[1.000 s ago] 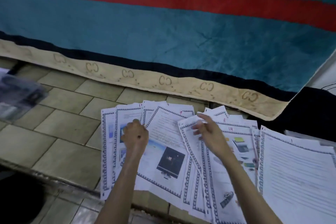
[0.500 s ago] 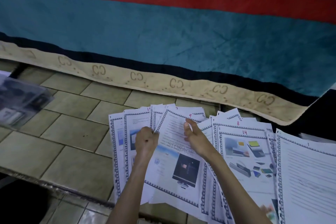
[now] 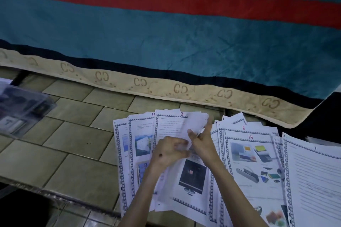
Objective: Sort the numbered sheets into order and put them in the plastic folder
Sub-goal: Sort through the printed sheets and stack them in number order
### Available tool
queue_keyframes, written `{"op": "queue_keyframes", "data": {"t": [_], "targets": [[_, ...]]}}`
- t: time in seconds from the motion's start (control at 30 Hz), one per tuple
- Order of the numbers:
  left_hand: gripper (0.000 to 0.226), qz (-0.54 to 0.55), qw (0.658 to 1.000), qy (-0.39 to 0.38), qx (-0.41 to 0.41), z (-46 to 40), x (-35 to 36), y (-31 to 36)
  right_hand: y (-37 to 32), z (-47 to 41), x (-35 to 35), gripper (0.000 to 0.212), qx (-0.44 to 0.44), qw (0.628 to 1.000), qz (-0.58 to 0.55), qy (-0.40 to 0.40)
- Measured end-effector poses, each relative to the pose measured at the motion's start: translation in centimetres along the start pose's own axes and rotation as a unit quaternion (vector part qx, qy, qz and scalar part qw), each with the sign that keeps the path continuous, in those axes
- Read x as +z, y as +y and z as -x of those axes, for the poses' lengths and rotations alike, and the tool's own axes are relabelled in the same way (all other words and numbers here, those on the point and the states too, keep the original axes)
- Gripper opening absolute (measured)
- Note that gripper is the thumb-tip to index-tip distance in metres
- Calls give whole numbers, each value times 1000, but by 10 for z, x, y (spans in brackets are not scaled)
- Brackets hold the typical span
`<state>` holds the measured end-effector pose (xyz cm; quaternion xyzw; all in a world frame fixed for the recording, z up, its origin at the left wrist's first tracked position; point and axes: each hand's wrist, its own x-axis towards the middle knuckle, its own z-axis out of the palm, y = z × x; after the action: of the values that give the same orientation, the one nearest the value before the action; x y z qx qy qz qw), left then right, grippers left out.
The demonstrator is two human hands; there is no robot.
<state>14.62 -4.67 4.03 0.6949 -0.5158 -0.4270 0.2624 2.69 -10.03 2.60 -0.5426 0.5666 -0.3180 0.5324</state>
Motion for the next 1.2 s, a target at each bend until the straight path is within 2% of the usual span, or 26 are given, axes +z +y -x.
{"op": "queue_keyframes", "data": {"t": [0.03,0.07,0.13,0.2,0.27,0.33,0.43,0.57,0.73,0.87,0.97,1.03,1.2], "targets": [[38,38,998,-44,3,1,-7,0,2,1,-1,87,-2,1000,22,20],[35,68,997,-34,2,0,-13,-2,3,2,-3,86,-7,998,45,34],[30,89,992,85,-26,-7,-24,-10,2,5,-5,84,-46,996,67,41],[37,3,979,186,-86,-12,-27,-17,2,6,-5,76,-69,994,82,21],[56,-17,971,199,-133,-14,-24,-23,2,5,-2,63,-59,992,114,4],[54,29,968,199,-152,-17,-20,-21,-2,7,2,58,-57,988,142,-17],[18,39,973,199,-108,-16,-17,-13,-18,20,8,70,-55,982,151,-103],[22,59,971,221,-66,-11,-17,2,-19,33,17,85,-53,967,193,-155],[21,41,955,291,-48,-7,-21,26,23,29,31,85,-93,935,326,-104],[20,33,952,302,-35,4,-13,44,36,32,37,102,-113,930,344,-64],[22,-8,943,331,-38,15,-23,55,40,33,40,94,-107,935,336,-39],[22,2,937,346,-34,21,-35,61,45,34,41,90,-105,925,362,-35],[22,-5,917,399,-12,46,-63,81,49,32,41,95,-102,915,386,-49]]}}
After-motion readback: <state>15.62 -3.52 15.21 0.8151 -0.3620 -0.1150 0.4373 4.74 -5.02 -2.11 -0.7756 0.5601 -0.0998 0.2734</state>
